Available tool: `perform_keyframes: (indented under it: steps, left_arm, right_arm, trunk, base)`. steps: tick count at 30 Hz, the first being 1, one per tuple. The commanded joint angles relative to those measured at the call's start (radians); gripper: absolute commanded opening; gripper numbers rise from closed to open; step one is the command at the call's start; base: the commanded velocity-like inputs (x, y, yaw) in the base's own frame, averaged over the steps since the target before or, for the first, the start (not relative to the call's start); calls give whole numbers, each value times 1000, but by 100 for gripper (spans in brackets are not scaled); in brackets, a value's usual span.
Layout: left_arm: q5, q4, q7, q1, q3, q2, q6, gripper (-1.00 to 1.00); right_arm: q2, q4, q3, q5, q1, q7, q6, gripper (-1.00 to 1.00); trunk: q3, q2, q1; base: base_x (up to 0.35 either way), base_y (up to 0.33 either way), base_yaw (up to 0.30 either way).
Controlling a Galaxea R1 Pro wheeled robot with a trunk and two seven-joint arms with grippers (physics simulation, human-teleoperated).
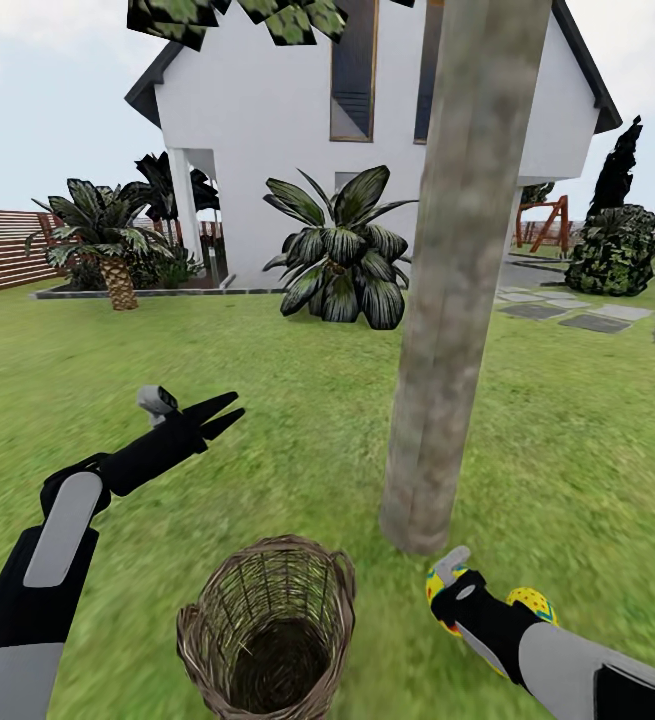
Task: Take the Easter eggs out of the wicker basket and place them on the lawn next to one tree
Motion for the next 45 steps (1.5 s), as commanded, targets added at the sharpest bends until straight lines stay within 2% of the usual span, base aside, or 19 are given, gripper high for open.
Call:
perform_keyframes:
  steps: [1,3,6,20,25,37,45]
  left_arm:
    - [0,0,-14,-1,1,0,5,100]
    - [-1,0,-60,-1,1,0,5,100]
    - [-2,0,-83,-1,2,0,5,100]
    - [-2,0,-85,-1,2,0,5,100]
    - [-2,0,-85,-1,1,0,5,100]
    - [-2,2,-84,-1,1,0,5,100]
    - [-2,2,-85,-1,1,0,5,100]
  right_arm:
    - [-1,-4,8,-8,-1,-7,5,-100]
    - [-1,-3,8,-8,-1,-7,4,-100]
    - [-1,-3,8,-7,-2,-7,3,-100]
    - [-5,3,-3,-19,-2,-12,-25,-100]
    - [-1,49,-38,-76,-1,-12,-26,-100]
    - [1,51,-35,-77,0,-12,-84,-100]
    - [2,50,-35,-81,6,-12,-86,-100]
  trunk:
    - [-1,0,0]
    - [-1,0,0]
    - [-10,-21,11]
    - [-54,-119,65]
    - [-70,-154,84]
    - [-108,-238,130]
    - [-133,-294,161]
  base:
    - [0,0,0]
    - [0,0,0]
    - [0,0,0]
    - [0,0,0]
    - [0,0,0]
    - [0,0,0]
    - [0,0,0]
